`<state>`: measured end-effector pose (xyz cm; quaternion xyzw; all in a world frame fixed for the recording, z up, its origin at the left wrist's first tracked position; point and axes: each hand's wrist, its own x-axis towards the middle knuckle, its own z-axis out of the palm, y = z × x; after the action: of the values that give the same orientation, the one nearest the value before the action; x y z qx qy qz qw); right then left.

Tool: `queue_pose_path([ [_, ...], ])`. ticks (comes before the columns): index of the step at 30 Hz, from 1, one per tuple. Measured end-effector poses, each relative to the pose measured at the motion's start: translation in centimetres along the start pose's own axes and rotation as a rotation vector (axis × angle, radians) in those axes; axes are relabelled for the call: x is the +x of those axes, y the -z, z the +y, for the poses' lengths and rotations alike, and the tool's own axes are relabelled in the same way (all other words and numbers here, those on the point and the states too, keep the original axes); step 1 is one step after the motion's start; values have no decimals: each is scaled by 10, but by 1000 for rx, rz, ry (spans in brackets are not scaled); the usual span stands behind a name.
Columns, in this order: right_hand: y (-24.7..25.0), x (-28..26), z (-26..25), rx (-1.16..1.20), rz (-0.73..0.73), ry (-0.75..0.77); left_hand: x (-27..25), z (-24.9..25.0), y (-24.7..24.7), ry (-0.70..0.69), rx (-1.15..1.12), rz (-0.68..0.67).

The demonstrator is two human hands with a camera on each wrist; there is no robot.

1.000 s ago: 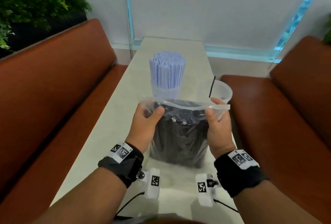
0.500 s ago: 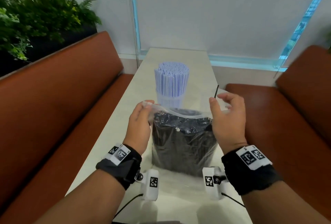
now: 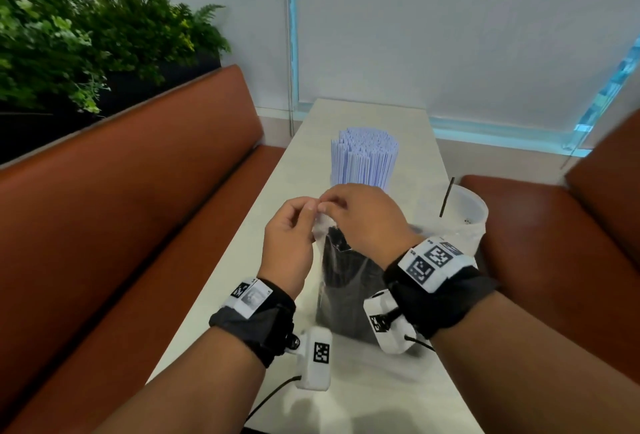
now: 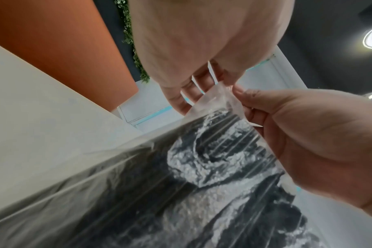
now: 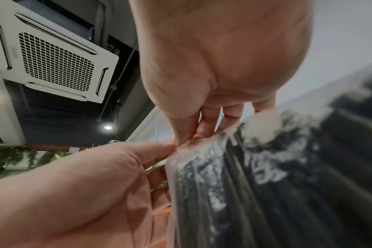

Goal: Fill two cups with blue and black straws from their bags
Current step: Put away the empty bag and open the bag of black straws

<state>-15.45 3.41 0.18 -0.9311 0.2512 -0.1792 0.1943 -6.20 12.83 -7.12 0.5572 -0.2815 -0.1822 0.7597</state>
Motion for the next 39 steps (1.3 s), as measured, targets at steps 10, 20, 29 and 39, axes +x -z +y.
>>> queue_pose_path([
  [10, 43, -28, 56, -195, -7, -143, 12, -11, 4, 72, -79, 91],
  [20, 90, -67, 120, -214, -69, -397, 15, -19, -2, 168, -153, 166],
  [29, 72, -40, 87, -199, -157, -275, 21, 5, 4, 34, 116, -3],
  [39, 74, -48, 96, -98, -193, -289, 29, 39, 11, -140, 963, -582],
])
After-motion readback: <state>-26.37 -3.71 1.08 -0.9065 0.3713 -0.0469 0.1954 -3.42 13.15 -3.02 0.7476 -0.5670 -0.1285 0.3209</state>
